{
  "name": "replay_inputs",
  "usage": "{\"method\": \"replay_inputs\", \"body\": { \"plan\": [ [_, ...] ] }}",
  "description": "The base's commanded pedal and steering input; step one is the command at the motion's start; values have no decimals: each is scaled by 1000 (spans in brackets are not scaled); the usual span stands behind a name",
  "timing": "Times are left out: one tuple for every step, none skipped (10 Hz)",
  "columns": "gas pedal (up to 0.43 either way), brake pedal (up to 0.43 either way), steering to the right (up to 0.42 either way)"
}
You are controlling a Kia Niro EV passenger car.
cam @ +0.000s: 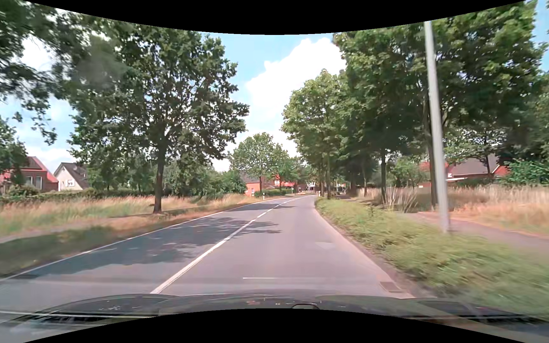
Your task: Follow the waypoints while adhering to traffic rules and regulations
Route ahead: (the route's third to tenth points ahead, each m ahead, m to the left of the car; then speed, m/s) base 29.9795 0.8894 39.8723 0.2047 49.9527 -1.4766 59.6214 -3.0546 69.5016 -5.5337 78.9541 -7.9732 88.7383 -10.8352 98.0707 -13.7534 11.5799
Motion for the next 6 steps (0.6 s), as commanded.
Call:
{"method": "replay_inputs", "body": {
  "plan": [
    [150,0,11],
    [150,0,10],
    [169,0,9],
    [169,0,9],
    [169,0,10],
    [169,0,9]
  ]
}}
